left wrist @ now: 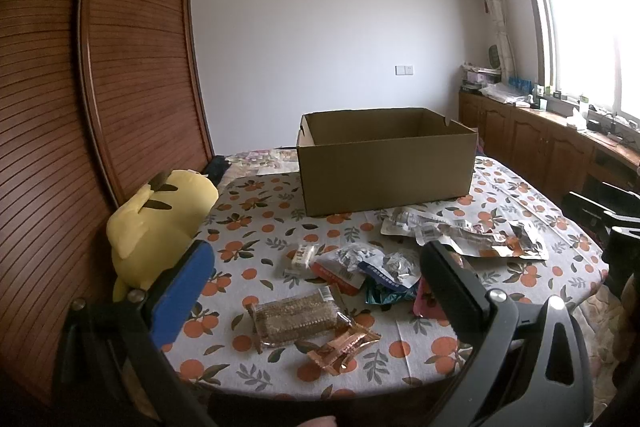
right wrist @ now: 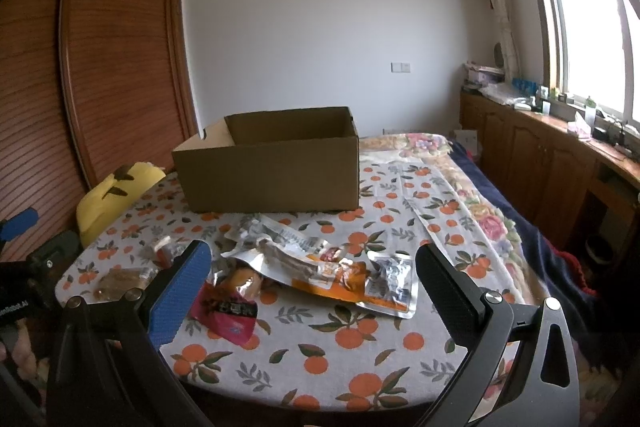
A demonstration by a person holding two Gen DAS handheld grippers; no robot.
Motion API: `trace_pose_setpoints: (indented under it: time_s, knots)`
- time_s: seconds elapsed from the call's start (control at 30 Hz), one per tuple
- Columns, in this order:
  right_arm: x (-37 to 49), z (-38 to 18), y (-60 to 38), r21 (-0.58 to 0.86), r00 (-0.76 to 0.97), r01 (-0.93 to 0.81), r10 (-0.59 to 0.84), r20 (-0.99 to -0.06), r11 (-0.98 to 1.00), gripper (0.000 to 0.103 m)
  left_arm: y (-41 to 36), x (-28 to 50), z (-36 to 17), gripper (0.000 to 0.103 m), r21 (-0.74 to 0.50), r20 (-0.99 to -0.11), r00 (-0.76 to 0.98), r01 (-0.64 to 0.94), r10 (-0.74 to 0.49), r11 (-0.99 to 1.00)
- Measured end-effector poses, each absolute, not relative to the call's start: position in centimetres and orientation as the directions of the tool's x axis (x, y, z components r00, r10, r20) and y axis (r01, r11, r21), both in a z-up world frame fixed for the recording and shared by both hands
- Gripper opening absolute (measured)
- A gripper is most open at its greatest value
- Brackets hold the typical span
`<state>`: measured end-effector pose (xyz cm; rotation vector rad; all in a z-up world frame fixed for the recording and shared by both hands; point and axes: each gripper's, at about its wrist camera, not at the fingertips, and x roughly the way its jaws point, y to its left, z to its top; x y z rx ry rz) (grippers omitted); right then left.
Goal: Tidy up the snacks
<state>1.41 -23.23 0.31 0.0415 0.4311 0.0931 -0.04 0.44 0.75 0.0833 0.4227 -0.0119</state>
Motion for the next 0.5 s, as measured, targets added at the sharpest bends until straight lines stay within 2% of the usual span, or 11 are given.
trace_pose_setpoints:
  time_s: [0.5]
  knots:
    - [1.44,-0.05,-23.10,0.060,0.903,-0.081,0.099,-0.419,0.995,0.103,0.75,0.04,0.86,0.103,0.075,-0.413,0.911,0.025,0.009,0.997]
